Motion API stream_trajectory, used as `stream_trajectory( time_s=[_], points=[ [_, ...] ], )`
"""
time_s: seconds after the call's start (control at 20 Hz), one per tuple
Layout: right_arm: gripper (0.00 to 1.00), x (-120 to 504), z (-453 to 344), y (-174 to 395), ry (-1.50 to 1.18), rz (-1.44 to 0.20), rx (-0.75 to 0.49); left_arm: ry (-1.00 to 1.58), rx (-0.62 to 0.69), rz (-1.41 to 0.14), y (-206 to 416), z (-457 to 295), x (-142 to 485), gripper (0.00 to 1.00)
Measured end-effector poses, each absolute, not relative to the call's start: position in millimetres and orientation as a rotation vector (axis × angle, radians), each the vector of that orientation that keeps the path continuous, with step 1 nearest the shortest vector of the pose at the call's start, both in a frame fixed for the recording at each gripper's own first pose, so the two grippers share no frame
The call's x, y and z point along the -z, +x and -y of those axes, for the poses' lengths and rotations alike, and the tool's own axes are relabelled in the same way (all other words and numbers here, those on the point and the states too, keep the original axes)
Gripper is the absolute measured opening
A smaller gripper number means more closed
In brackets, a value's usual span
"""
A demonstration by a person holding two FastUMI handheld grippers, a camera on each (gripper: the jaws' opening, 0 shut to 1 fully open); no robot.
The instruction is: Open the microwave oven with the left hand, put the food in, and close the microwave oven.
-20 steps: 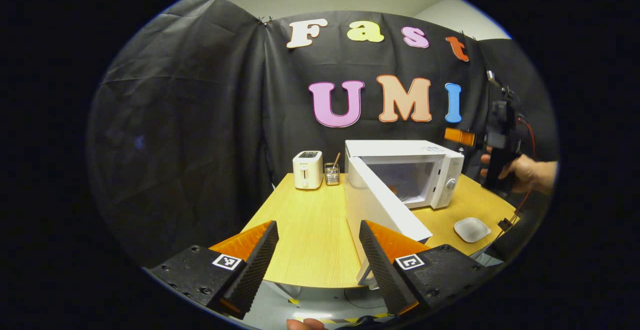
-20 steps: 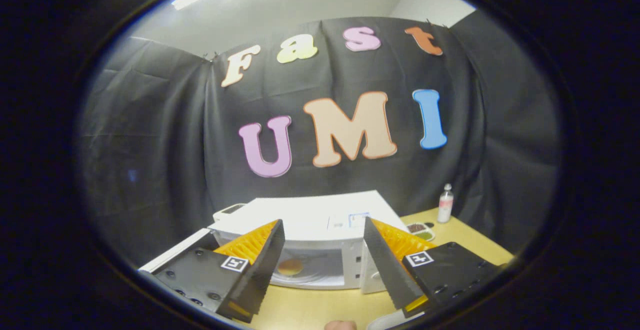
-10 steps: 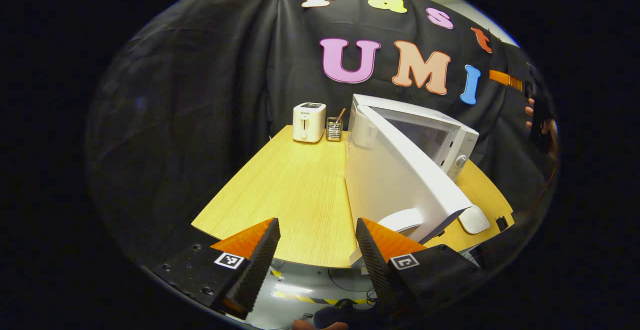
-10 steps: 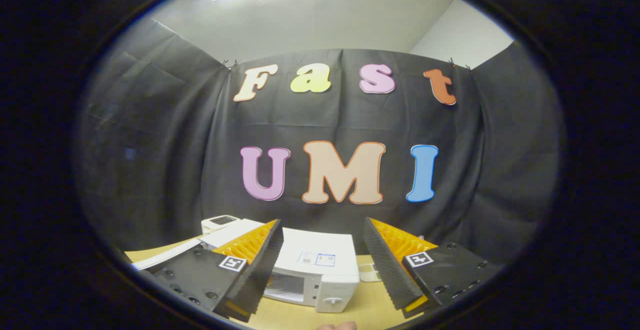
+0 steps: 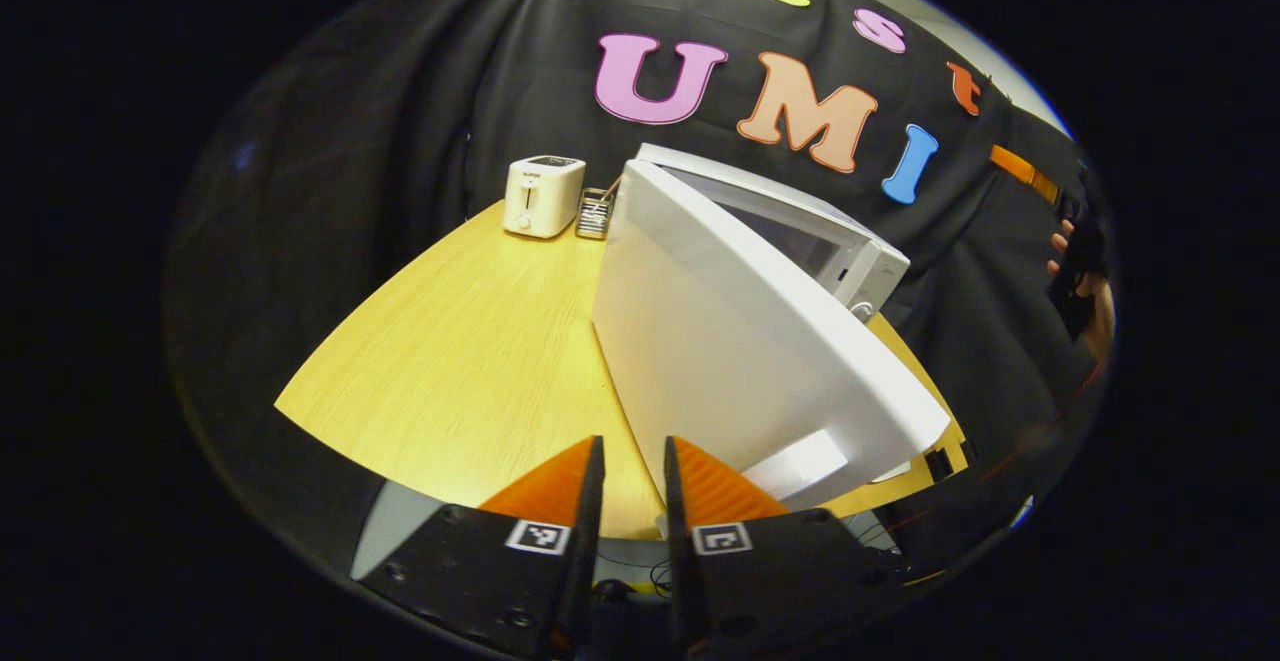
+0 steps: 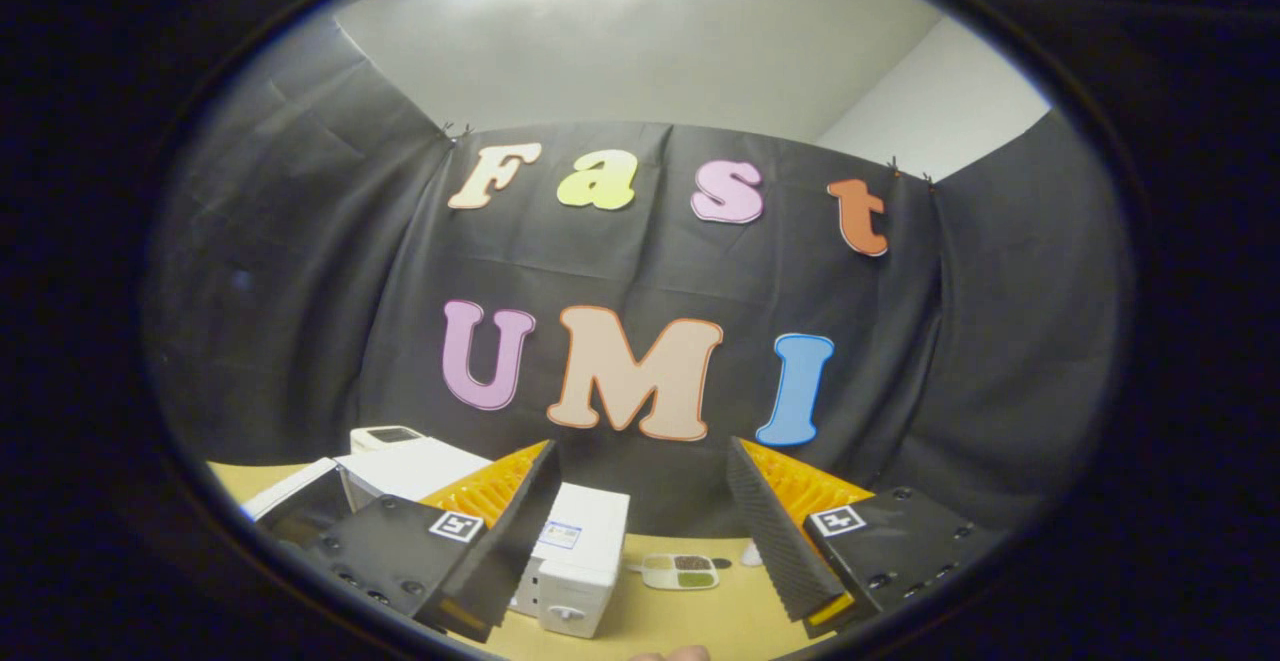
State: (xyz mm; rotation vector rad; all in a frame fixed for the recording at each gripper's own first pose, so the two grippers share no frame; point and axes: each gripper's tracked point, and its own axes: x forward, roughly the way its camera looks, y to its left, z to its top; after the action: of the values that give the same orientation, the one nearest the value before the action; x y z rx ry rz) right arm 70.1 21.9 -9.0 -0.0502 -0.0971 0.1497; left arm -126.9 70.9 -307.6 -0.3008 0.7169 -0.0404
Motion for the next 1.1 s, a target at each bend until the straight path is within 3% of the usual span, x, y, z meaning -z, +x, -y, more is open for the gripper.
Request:
stream_trajectory(
  time_s=[0.15,0.2,1.1],
  points=[
    [0.96,1.2,2.6,72.8,-0.067,0.120,-0.134,-0.260,0.035,-0.713,-109.7,-49.6,307.6,0.04],
    [0.96,0.3,9.8,72.7,-0.077,0.127,-0.129,-0.254,0.033,-0.696,-104.2,-43.8,305.5,0.01],
    [0.96,-6.1,85.7,51.1,-0.068,0.163,0.002,0.042,0.312,-0.538,-8.2,88.0,285.3,0.01]
  ],
)
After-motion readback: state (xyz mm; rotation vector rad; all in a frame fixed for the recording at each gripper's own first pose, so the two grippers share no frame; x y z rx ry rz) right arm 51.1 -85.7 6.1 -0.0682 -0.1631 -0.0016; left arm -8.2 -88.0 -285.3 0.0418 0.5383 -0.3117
